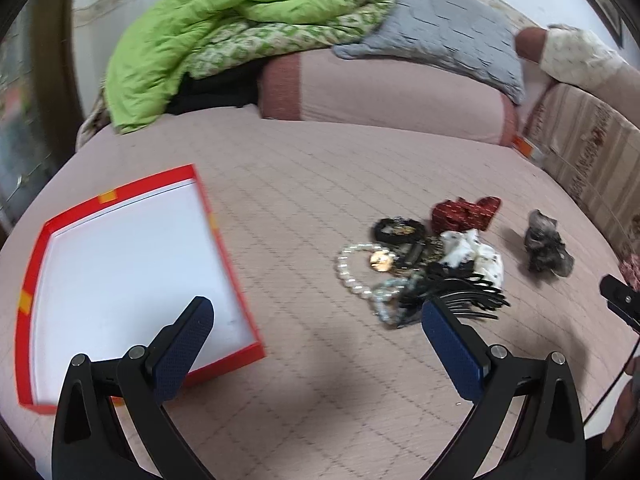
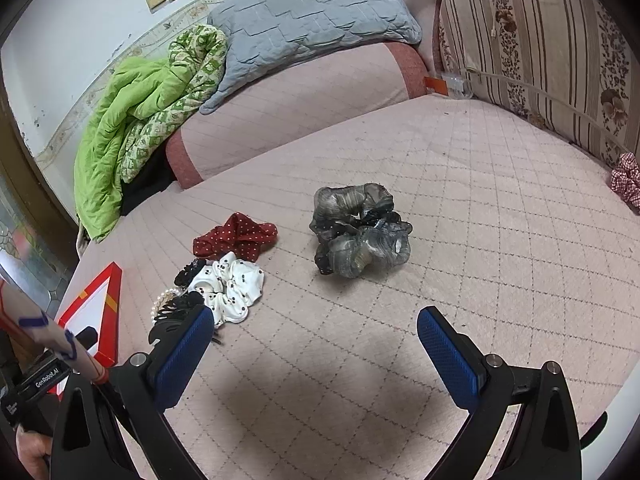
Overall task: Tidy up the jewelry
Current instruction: 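Move both grippers toward the jewelry pile, then grasp the black claw clips with the left gripper while the right grasps the grey scrunchie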
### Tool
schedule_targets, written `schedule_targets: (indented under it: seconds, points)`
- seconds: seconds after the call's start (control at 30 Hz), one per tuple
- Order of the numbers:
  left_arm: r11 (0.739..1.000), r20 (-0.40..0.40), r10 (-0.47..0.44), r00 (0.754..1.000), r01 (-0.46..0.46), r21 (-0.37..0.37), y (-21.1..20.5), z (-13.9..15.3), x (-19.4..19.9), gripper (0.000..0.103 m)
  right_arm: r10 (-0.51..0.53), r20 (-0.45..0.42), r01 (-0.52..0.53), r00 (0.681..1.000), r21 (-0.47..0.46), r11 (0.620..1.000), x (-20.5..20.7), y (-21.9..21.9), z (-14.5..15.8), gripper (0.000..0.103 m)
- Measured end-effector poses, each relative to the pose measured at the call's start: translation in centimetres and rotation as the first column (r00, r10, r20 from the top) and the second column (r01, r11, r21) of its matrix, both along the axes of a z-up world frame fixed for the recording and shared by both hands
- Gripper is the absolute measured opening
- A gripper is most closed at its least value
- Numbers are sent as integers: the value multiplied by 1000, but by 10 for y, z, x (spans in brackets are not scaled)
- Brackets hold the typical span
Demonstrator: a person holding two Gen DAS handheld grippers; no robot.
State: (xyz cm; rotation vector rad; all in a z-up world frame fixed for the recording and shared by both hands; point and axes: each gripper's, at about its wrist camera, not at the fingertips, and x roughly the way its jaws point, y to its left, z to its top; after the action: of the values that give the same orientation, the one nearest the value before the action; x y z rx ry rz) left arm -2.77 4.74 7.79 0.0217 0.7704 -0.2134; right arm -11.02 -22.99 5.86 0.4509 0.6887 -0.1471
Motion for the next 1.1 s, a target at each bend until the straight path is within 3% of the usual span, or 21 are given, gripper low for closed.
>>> schedule_targets:
  seconds: [0.3, 0.47, 0.73, 0.8, 0.83, 0.87, 0.97, 1.0, 1.03, 1.1]
  points:
    - [990, -14, -139, 990, 139, 31, -43, -7, 11, 103, -5, -17, 6, 1000, 23, 1000, 2, -10, -5, 103]
    - [968, -35, -238, 971, 240, 68, -74, -19, 19, 103, -22, -24, 23, 999, 33, 999, 6, -16, -8, 103]
    - [940, -50, -304, 951, 308, 150, -110, -42, 37, 103, -68, -37, 70, 997, 52, 996, 11, -33, -12, 103]
    - [933, -68, -324, 944, 331, 141, -114, -47, 41, 90, -77, -38, 79, 996, 52, 996, 11, -36, -13, 103]
    - [928, -90, -330, 940, 341, 149, -118, -52, 43, 72, -81, -38, 83, 996, 51, 995, 11, -37, -13, 103]
    - [924, -107, -344, 933, 357, 139, -120, -54, 43, 65, -88, -37, 90, 995, 52, 995, 11, -39, -13, 103]
    - [912, -100, -373, 922, 384, 142, -125, -55, 36, 62, -115, -36, 117, 993, 70, 991, 13, -47, -15, 103]
    - [906, -103, -389, 916, 400, 140, -127, -56, 33, 59, -126, -35, 129, 991, 80, 988, 15, -51, -16, 103]
    - [901, -106, -400, 910, 412, 135, -128, -56, 31, 49, -134, -35, 137, 990, 86, 987, 17, -53, -17, 103]
    - [894, -111, -417, 902, 429, 132, -130, -57, 27, 45, -146, -37, 149, 989, 100, 984, 23, -58, -18, 103]
